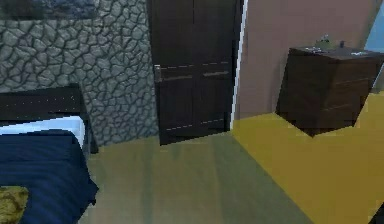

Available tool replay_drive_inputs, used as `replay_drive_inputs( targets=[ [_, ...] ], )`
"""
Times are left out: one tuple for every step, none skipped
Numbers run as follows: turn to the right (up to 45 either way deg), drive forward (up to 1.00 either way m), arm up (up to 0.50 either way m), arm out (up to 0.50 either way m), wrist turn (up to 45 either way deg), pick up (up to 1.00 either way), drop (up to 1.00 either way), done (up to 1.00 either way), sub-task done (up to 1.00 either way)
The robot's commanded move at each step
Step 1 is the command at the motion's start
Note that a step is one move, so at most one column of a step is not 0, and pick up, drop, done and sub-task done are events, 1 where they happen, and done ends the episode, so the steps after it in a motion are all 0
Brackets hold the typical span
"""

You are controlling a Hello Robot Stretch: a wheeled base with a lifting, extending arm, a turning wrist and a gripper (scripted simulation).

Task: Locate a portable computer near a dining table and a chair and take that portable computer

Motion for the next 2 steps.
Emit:
replay_drive_inputs(
  targets=[
    [-45.0,0.0,0.0,0.0,0.0,0.0,0.0,0.0,0.0],
    [-18.0,0.0,0.0,0.0,0.0,0.0,0.0,0.0,0.0]
  ],
)
